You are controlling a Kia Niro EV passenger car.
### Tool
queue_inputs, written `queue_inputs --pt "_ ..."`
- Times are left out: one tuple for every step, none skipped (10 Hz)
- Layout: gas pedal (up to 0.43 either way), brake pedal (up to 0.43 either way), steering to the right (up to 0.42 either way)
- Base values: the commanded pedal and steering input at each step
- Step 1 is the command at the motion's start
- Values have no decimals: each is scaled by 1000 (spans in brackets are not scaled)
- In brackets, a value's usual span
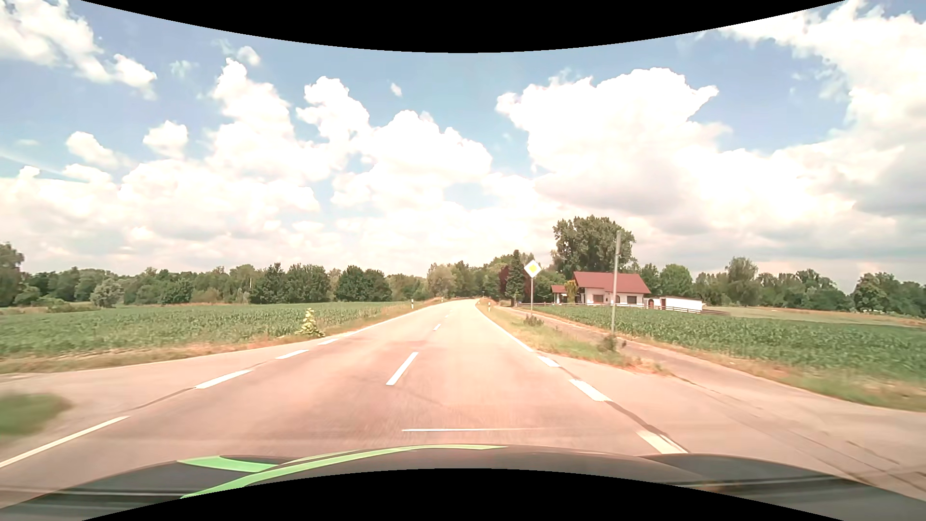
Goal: Follow the waypoints while adhering to traffic rules and regulations
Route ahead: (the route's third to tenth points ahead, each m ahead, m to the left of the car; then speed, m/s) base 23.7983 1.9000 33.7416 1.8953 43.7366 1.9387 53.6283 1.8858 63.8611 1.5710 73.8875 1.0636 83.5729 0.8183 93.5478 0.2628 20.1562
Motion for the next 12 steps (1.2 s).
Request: queue_inputs --pt "110 0 0" --pt "110 0 0" --pt "110 0 0" --pt "110 0 0" --pt "110 0 1" --pt "110 0 0" --pt "110 0 0" --pt "110 0 0" --pt "110 0 0" --pt "110 0 0" --pt "110 0 0" --pt "110 0 1"
